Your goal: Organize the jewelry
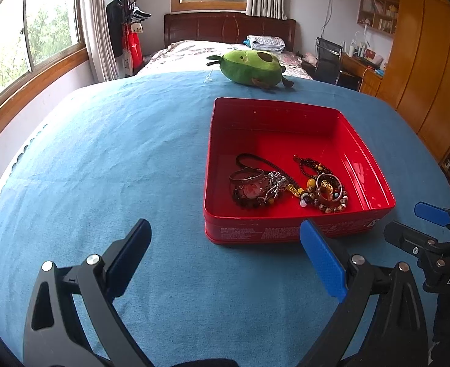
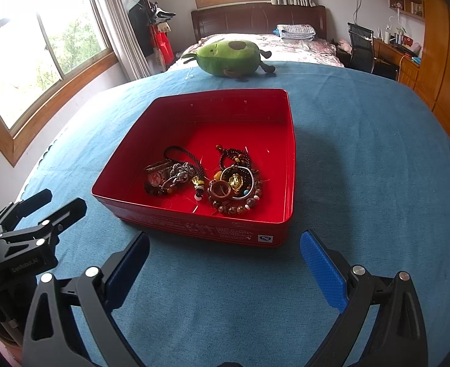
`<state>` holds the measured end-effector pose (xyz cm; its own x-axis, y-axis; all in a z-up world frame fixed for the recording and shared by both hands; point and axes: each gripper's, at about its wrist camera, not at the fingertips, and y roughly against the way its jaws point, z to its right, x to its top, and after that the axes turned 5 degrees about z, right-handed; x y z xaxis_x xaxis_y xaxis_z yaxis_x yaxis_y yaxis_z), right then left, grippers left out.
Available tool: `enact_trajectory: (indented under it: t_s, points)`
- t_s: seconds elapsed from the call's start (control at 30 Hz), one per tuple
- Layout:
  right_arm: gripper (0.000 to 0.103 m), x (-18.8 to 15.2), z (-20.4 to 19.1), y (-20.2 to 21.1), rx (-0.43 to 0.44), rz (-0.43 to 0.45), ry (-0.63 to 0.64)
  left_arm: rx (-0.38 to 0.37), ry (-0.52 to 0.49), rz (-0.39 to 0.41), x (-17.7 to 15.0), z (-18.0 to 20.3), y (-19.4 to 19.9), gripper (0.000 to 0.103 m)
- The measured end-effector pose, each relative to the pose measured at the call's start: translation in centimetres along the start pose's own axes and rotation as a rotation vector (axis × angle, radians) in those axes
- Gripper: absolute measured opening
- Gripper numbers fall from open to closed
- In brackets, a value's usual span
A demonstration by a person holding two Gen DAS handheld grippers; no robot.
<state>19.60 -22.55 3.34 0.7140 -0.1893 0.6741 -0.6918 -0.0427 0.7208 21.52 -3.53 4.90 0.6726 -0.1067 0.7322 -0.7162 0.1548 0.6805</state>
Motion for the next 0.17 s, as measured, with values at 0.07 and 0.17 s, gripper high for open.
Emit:
enact_trajectory:
  t_s: [0.07,0.17]
  points:
    - [0.099,-0.05,0.04,-0.07,-0.001,0.0,0.0,-0.004,0.002,-0.002,0.01,-0.02,-0.02,0.097]
    - [0.099,-0.1,0.09,-0.19,-0.001,-0.002,0.001,-0.004,0.0,-0.004,0.03,0.01,0.01,0.097]
